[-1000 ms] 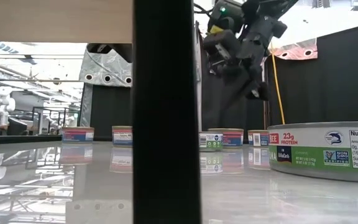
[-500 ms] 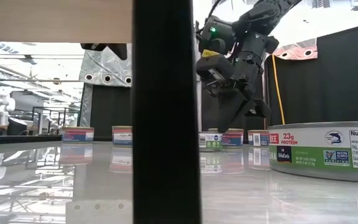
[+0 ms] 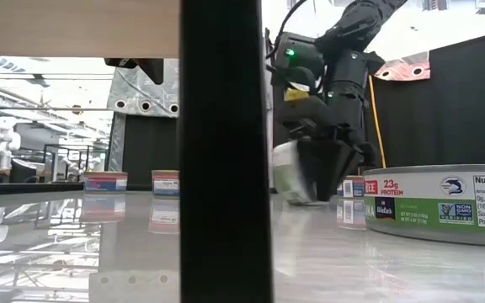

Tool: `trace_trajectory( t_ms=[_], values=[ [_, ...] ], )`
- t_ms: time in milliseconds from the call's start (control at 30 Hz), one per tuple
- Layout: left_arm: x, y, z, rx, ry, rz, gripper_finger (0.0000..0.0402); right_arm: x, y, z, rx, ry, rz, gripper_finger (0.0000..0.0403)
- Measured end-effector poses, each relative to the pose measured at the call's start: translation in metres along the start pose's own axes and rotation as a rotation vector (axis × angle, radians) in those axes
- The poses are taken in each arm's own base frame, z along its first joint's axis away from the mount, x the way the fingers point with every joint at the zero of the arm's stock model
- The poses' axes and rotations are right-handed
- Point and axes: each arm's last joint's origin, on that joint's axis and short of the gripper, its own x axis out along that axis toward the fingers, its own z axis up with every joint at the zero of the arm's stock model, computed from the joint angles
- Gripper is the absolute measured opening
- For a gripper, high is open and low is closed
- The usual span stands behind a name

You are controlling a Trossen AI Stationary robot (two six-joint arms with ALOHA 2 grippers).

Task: Stack canned seafood by type on shelf
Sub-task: Put the green white tuna can on the shelf

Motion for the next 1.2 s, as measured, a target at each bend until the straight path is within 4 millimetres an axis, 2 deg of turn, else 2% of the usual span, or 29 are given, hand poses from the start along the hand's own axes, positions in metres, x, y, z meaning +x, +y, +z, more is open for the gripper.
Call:
trace_trajectory(
  t_ms=[200,300,500,633,733,867,1067,1133,1200],
  values=[
    [0.000,0.000,0.000,0.001,0.001,0.004,0.0006,0.007,0.001,-0.005,0.005,-0.007,-0.065,0.0000],
    [0.000,0.001,-0.001,0.007,0.006,0.007,0.0006,-0.001,0.000,-0.008,0.019,-0.022,-0.106,0.0000],
    [0.000,0.001,-0.001,0.039,0.010,0.011,0.0006,-0.043,-0.011,-0.019,0.056,-0.029,-0.181,0.0000],
    [0.000,0.001,-0.001,0.070,0.009,0.010,0.0006,-0.085,-0.011,-0.027,0.126,-0.122,-0.092,0.0018],
    [0.000,0.001,-0.001,0.090,0.008,0.009,0.0006,-0.107,-0.003,-0.035,0.151,-0.210,0.000,0.0061],
    [0.000,0.000,0.000,0.100,0.008,-0.016,0.0006,-0.116,0.009,-0.044,0.154,-0.246,0.091,0.0160],
    [0.000,-0.004,0.003,0.111,-0.010,-0.066,0.0017,-0.104,0.023,-0.041,0.164,-0.326,0.116,0.0343],
    [0.000,-0.004,0.003,0.110,-0.011,-0.068,0.0032,-0.097,0.024,-0.035,0.169,-0.335,0.114,0.0382],
    [0.000,-0.004,0.003,0.108,-0.009,-0.070,0.0049,-0.089,0.022,-0.031,0.156,-0.327,0.082,0.0392]
  ],
)
